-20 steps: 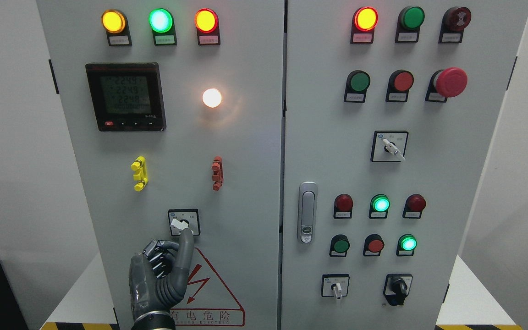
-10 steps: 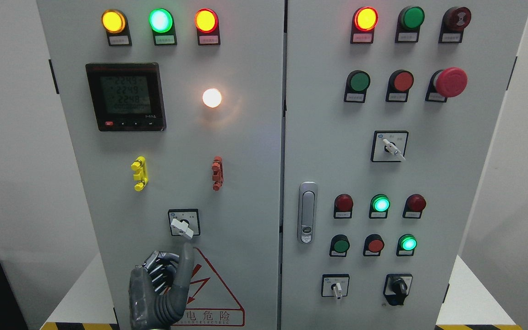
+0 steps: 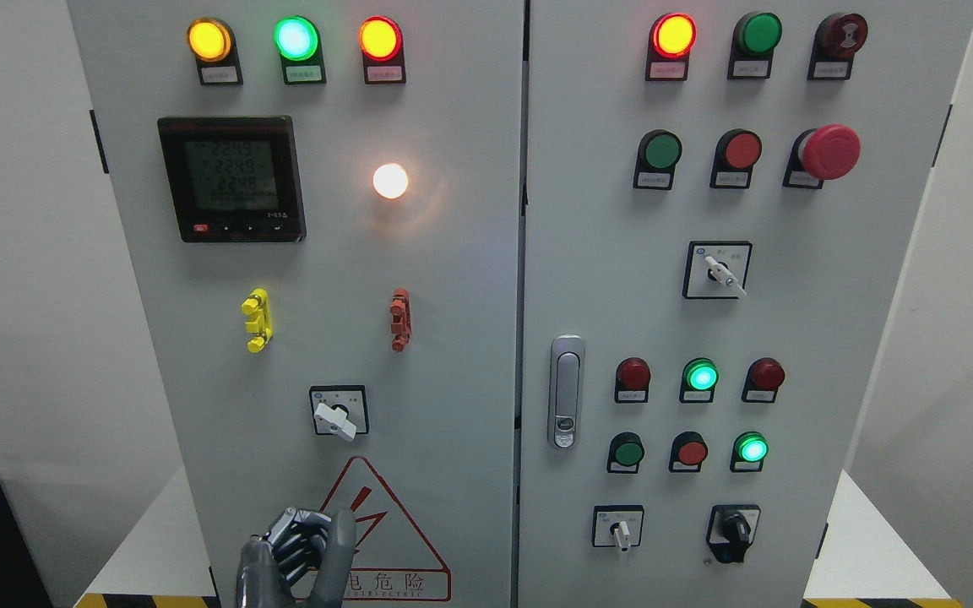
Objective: Turn on light switch 1
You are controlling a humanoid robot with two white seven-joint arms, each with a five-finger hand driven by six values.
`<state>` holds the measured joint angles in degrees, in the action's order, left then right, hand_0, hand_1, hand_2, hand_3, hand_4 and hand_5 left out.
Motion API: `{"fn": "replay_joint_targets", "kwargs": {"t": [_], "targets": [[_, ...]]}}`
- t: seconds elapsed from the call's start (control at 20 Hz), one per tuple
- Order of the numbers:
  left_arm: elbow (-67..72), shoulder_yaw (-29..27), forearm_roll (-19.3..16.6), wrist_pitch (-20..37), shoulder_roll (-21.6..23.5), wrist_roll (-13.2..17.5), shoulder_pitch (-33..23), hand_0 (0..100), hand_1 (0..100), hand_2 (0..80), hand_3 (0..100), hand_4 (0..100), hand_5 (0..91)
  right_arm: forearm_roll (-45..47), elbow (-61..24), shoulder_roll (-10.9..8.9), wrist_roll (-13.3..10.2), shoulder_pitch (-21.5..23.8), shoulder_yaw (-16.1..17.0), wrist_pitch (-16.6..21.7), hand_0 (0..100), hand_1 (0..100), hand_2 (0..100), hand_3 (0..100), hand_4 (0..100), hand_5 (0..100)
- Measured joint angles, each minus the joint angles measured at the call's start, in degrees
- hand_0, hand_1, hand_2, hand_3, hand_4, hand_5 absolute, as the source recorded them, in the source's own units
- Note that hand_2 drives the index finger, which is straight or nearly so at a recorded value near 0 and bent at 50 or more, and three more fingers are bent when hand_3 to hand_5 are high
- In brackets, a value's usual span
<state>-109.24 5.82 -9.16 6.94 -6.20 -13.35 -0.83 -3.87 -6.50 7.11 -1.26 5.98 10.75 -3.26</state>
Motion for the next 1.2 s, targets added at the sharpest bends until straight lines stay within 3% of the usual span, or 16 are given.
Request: {"fn": "replay_joint_targets", "kwargs": {"t": [0.15, 0.3, 0.4, 0.55, 0.85, 1.05, 1.2], "targets": [[3.93, -2.82, 0.56, 6.07, 0.47, 3.05, -3.34, 9, 32, 50.5, 91, 90, 59.2, 0.0, 0.0, 0.0, 0.0, 0.0, 0.0, 0.0, 0, 0, 0, 0, 0, 0], [8.73, -5.09, 2.62, 8.65, 1.03, 4.13, -6.62, 9, 31, 43.8, 77, 81, 48.0, 0.0, 0.0, 0.0, 0.0, 0.0, 0.01, 0.0, 0, 0, 0, 0, 0, 0], [12.87, -6.27, 3.87, 10.91, 1.44, 4.94, -8.6, 8, 30, 36.6, 63, 69, 33.8, 0.0, 0.0, 0.0, 0.0, 0.0, 0.01, 0.0, 0, 0, 0, 0, 0, 0], [20.59, -7.61, 5.04, 16.16, 1.95, 7.32, -10.55, 7, 28, 32.0, 56, 62, 23.6, 0.0, 0.0, 0.0, -0.01, 0.0, 0.01, 0.0, 0, 0, 0, 0, 0, 0], [40.84, -9.62, 6.57, 22.06, 2.5, 13.15, -11.91, 6, 26, 22.7, 41, 48, 10.8, 0.0, 0.0, -0.02, -0.01, 0.0, 0.01, 0.0, 0, 0, 0, 0, 0, 0], [54.53, -10.38, 7.88, 22.67, 2.65, 17.63, -11.65, 6, 27, 21.0, 38, 42, 2.9, 0.0, 0.0, -0.02, -0.01, 0.0, 0.0, 0.0, 0, 0, 0, 0, 0, 0], [64.41, -10.75, 8.42, 21.58, 2.73, 19.49, -10.61, 15, 27, 16.9, 33, 36, 0.0, 0.0, 0.0, -0.02, -0.01, 0.0, 0.0, 0.0, 0, 0, 0, 0, 0, 0]]}}
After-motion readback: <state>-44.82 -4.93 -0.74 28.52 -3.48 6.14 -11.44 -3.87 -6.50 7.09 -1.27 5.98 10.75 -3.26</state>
